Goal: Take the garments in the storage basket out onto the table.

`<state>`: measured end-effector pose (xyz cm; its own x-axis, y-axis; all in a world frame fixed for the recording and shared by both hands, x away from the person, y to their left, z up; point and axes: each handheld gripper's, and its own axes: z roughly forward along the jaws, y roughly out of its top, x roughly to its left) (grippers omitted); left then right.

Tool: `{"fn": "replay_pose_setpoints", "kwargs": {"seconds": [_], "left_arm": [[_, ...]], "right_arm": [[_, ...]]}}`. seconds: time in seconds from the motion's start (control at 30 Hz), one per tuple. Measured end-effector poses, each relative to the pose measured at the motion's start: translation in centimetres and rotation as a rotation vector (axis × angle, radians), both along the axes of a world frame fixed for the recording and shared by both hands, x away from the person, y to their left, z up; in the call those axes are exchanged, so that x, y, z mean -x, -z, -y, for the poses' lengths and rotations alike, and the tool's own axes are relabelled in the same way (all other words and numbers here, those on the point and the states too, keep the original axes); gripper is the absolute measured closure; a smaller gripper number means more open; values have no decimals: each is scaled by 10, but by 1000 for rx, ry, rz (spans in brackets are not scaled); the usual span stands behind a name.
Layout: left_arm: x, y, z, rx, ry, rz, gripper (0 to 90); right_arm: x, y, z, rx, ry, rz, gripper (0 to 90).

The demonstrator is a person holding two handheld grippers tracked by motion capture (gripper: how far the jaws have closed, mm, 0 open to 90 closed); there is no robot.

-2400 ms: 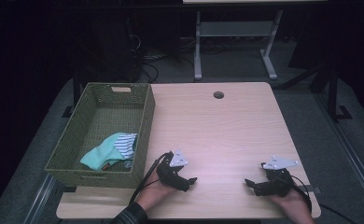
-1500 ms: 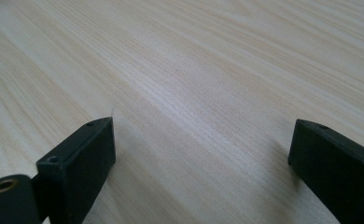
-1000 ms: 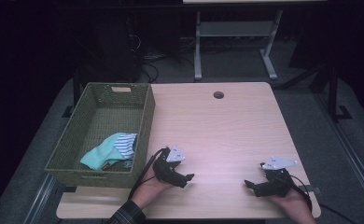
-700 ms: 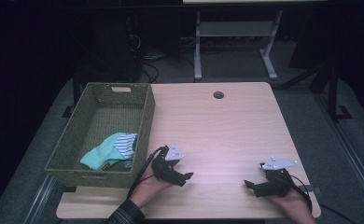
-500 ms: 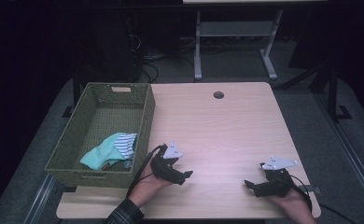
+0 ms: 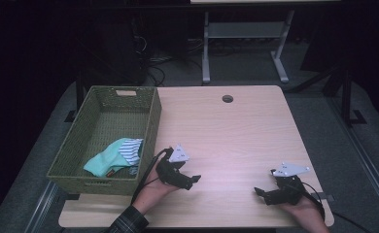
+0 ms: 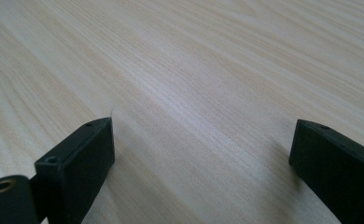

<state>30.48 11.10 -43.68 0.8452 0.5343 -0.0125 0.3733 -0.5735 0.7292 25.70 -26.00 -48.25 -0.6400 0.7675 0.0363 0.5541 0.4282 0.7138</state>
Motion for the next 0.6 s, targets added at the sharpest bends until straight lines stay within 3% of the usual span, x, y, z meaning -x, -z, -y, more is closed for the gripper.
{"fn": "replay_pose_setpoints", "kwargs": {"seconds": [0.1,0.6], "left_arm": [[-1,-1,0,17,-11,-12,131],[-5,-8,1,3,-19,-16,123]], "right_arm": [[0,0,0,-2,2,0,62],[0,0,0,-4,5,-5,62]]}}
